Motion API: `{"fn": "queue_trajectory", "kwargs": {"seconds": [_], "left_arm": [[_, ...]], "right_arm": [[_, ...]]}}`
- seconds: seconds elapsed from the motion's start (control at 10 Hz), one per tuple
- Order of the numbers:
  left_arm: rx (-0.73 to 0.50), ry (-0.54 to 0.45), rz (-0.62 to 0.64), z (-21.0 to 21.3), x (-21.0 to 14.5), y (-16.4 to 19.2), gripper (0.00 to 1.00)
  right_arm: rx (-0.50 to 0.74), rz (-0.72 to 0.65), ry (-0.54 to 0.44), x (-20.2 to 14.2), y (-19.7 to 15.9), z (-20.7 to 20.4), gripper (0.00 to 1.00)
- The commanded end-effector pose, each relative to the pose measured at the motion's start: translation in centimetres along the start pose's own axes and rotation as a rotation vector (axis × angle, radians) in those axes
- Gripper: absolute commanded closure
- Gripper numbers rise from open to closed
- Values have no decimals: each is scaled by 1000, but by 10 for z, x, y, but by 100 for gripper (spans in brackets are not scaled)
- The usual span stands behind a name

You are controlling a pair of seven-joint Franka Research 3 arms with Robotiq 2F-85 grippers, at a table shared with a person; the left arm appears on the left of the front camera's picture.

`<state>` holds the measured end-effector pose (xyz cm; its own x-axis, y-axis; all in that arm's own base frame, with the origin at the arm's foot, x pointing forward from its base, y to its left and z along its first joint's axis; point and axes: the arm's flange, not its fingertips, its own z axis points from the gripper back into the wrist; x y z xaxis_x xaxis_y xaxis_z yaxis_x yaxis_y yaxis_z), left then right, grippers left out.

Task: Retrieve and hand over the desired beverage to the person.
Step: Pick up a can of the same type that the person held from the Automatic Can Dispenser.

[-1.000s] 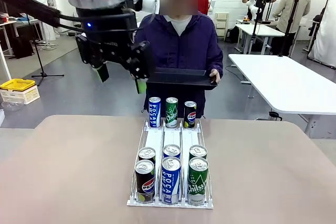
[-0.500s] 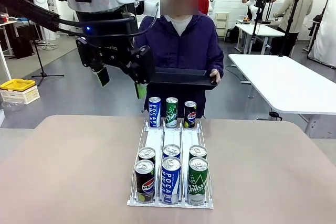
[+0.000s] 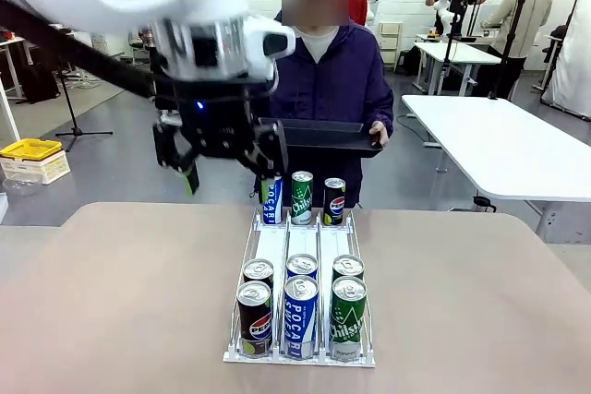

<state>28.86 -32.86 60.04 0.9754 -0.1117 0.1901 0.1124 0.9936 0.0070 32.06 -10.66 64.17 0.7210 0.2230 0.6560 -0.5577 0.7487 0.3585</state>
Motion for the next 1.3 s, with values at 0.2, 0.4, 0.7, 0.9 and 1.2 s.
{"fn": "queue_trajectory", "kwargs": {"seconds": [0.2,0.4,0.7,0.9,1.2], "left_arm": [[-70,30,80,-64,16,-8,0],[-68,39,145,-86,18,-18,0],[-46,70,166,-101,21,-39,0],[-42,79,157,-103,20,-28,0],[-42,79,157,-103,20,-28,0]], "right_arm": [[24,6,-9,0,-1,-1,0],[24,6,-9,0,-1,-1,0],[24,6,-9,0,-1,-1,0],[24,6,-9,0,-1,-1,0],[24,6,-9,0,-1,-1,0]]}}
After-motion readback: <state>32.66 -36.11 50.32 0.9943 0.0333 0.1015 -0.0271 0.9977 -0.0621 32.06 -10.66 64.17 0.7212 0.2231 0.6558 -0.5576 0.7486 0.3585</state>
